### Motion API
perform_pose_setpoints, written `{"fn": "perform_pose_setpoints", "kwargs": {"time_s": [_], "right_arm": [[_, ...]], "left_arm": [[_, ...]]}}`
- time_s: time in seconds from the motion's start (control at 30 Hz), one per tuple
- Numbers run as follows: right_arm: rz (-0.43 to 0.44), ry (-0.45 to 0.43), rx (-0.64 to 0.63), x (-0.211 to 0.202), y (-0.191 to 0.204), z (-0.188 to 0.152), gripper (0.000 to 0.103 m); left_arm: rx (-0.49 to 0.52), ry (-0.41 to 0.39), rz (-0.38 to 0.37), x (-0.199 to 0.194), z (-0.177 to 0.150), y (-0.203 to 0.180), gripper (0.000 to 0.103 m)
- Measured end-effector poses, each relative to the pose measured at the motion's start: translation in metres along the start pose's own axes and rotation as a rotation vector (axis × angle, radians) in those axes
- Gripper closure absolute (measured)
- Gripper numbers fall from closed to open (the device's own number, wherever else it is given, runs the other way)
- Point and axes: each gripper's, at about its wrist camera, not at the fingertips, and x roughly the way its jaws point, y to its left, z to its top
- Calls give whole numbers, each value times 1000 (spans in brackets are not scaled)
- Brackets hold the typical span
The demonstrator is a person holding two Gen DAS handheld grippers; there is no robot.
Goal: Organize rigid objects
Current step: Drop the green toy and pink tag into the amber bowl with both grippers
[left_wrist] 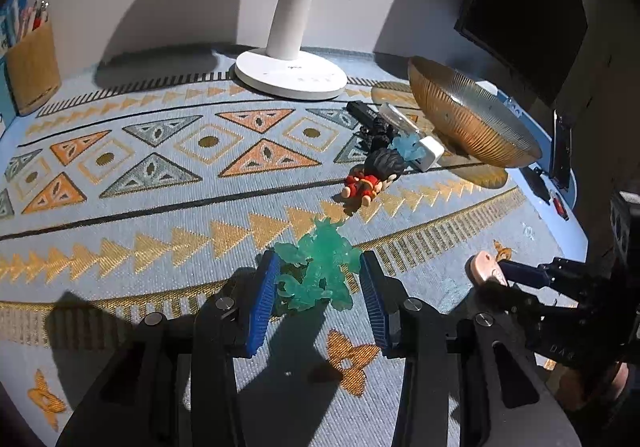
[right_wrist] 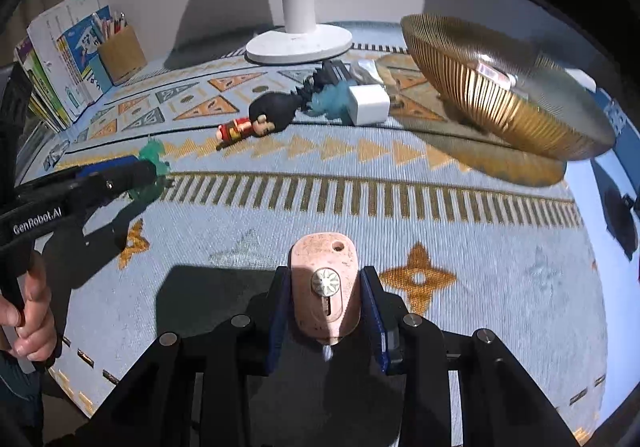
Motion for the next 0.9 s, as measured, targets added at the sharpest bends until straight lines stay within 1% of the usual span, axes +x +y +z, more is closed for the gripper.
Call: {"fn": "perform_pose_setpoints", "kwargs": {"time_s": [0.07, 0.13, 0.2, 0.27, 0.37, 0.4, 0.53, 0.63, 0.73, 0.83, 0.9], "right_arm": [[3, -2, -4, 0, 2, 0, 62], [-26, -8, -21, 1, 6, -1, 61], [-50, -18, -31, 1, 12, -1, 62], [-43, -24, -29, 1, 14, 0, 69], [-84, -28, -69, 0, 22, 1, 69], [-80, -26, -75, -1, 24, 1, 69], [32, -65, -43, -17, 26, 8, 69], [45, -118, -25, -35, 20, 18, 69], [1, -202, 5, -63, -4, 35, 69], [-112, -275, 59, -86, -45, 58, 69], [-201, -300, 130, -94, -82, 76, 69]], "left_arm": [[-7, 1, -5, 0, 0, 2, 65], [-13, 2, -10, 0, 0, 3, 65], [-13, 0, -11, 0, 0, 3, 65], [-7, 1, -7, 0, 0, 1, 65], [9, 2, -4, -1, 0, -3, 65], [14, 0, -9, -2, 1, -4, 65], [32, -22, -62, -12, 16, -13, 65], [70, -58, -82, -22, 38, -26, 65], [111, -93, -118, -26, 70, -49, 65], [176, -131, -149, -22, 107, -83, 65], [227, -152, -166, -14, 129, -111, 65]]}}
